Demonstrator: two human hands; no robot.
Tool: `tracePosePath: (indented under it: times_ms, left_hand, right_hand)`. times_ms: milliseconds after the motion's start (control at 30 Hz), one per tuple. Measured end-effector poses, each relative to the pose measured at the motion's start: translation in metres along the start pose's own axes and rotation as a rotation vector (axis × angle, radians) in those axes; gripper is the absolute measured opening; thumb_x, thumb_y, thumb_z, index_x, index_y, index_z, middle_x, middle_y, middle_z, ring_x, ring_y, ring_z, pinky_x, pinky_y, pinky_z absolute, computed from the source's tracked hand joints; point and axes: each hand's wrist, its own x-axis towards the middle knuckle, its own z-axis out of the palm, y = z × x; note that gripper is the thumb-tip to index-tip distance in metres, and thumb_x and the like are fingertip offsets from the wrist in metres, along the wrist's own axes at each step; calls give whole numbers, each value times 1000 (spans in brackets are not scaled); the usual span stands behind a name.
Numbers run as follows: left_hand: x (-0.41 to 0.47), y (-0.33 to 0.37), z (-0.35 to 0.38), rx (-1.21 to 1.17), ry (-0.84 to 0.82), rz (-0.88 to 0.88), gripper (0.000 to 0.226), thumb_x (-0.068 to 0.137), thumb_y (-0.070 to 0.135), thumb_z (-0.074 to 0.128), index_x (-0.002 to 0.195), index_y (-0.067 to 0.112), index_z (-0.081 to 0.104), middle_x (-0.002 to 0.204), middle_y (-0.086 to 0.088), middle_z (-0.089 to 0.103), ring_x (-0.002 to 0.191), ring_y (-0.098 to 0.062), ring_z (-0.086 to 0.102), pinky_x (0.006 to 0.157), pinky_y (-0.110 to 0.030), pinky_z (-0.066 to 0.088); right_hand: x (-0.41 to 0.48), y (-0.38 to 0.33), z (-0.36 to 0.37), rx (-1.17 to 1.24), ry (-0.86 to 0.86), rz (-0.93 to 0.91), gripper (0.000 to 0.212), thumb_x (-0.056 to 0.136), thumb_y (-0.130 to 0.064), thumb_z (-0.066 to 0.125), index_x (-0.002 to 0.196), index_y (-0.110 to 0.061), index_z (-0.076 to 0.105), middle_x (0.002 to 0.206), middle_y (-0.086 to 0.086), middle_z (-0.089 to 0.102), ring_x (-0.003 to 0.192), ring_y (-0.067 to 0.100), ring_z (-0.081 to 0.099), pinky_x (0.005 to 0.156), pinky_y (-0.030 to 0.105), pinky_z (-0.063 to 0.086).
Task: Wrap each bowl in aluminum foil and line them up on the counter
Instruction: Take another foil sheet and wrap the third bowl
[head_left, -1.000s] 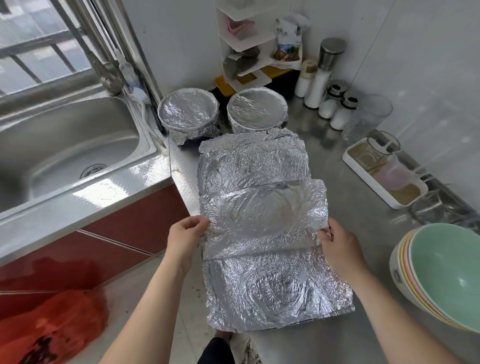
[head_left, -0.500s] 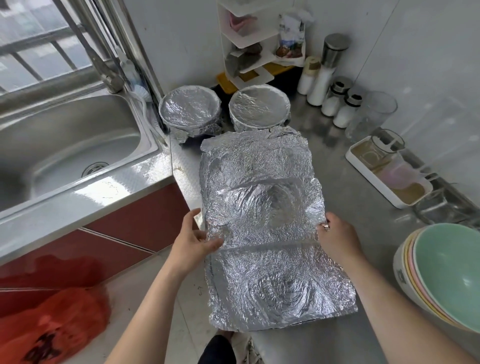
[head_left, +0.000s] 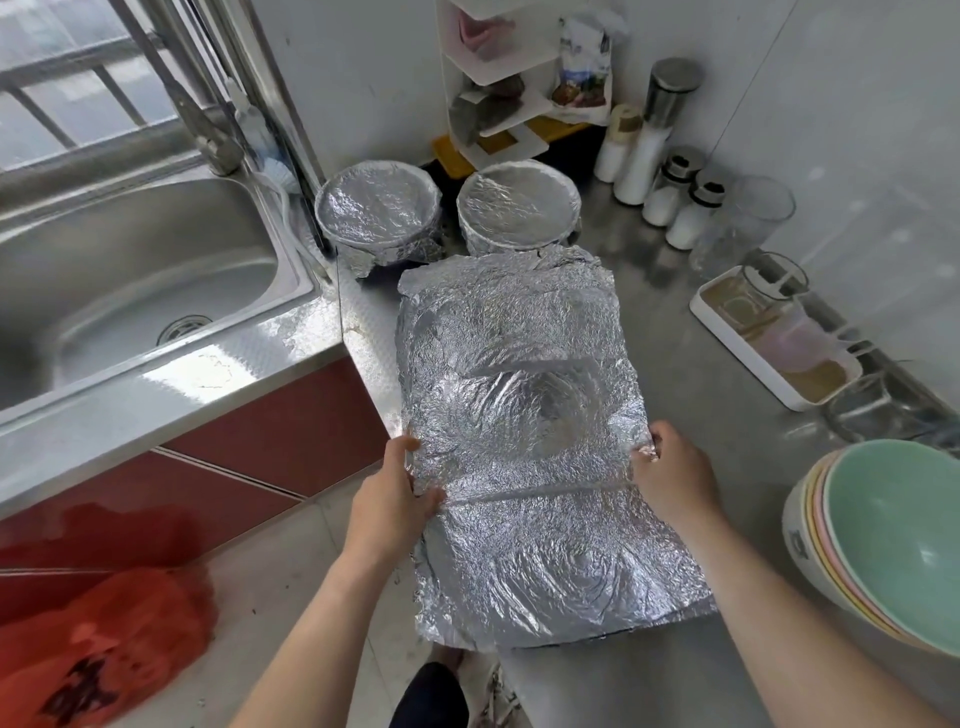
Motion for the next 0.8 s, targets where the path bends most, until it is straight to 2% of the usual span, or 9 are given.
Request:
tracePosePath:
  times_ms: [167, 300, 433, 500, 567, 600, 667, 733, 800]
  left_hand:
    - [-1, -2, 2, 31, 29, 2, 49, 84, 25, 75, 115, 26, 38, 67, 1, 58, 60, -15, 54, 56, -33, 38]
    - [-2, -3, 4, 36, 29, -12, 45, 84, 24, 75, 104, 29, 35, 64, 2, 57, 57, -15, 53, 53, -33, 34]
    - [-2, -3, 8, 74, 47, 6, 41, 85, 24, 72, 100, 31, 34, 68, -1, 57, 59, -18, 53, 55, -34, 33]
    - [-2, -1, 8, 132, 56, 23, 39, 87, 26, 69, 99, 32, 33, 69, 0, 55, 62, -21, 53, 54, -34, 33]
    - [-2, 1, 9, 155, 55, 30, 36, 88, 27, 68, 100, 31, 35, 68, 2, 53, 65, -23, 53, 55, -33, 34]
    - [-3, 0, 9, 161, 52, 27, 34, 88, 27, 68, 100, 31, 36, 69, 3, 54, 66, -23, 54, 55, -33, 34]
    - [-2, -2, 11, 160, 52, 9, 34, 88, 28, 68, 101, 32, 36, 71, 1, 58, 66, -22, 55, 54, -33, 35]
    - [-2, -3, 13, 135, 60, -17, 35, 87, 28, 68, 99, 33, 35, 75, -1, 63, 64, -22, 57, 54, -34, 37]
    - [-2, -4, 14, 110, 68, -27, 36, 87, 27, 68, 99, 32, 35, 76, -1, 64, 62, -20, 58, 54, -33, 37]
  right_hand:
    - [-4, 1, 3, 16, 55, 47, 33, 87, -25, 67, 118, -16, 57, 106, 6, 68, 94, 31, 62, 82, 40, 49]
    - [-6, 2, 3, 39, 115, 54, 30, 87, -22, 68, 115, -16, 58, 102, 6, 68, 94, 31, 62, 78, 34, 40]
    - [-8, 2, 2, -64, 168, 27, 46, 86, -26, 67, 128, -15, 52, 114, 12, 60, 106, 33, 55, 89, 43, 38]
    - [-13, -6, 0, -145, 234, -67, 53, 83, -26, 69, 132, -14, 50, 123, 14, 53, 113, 34, 49, 91, 48, 38]
    - [-28, -25, 1, -150, 282, -292, 52, 85, -22, 66, 133, -11, 50, 131, 12, 50, 119, 34, 48, 93, 48, 38]
    - [-40, -38, 3, -155, 219, -414, 51, 90, -22, 60, 138, -12, 45, 140, 9, 45, 128, 34, 44, 99, 49, 36]
    - [-68, -61, 19, -236, -79, -604, 57, 100, -35, 36, 151, -16, 18, 159, -1, 12, 148, 26, 10, 116, 48, 13]
    - [-90, -71, 43, -420, -346, -688, 64, 99, -52, 13, 151, -21, -9, 156, -5, -19, 145, 16, -19, 117, 47, -10]
    - [-97, -68, 62, -508, -446, -701, 69, 95, -62, 3, 147, -22, -21, 153, -6, -29, 141, 15, -28, 117, 50, -11]
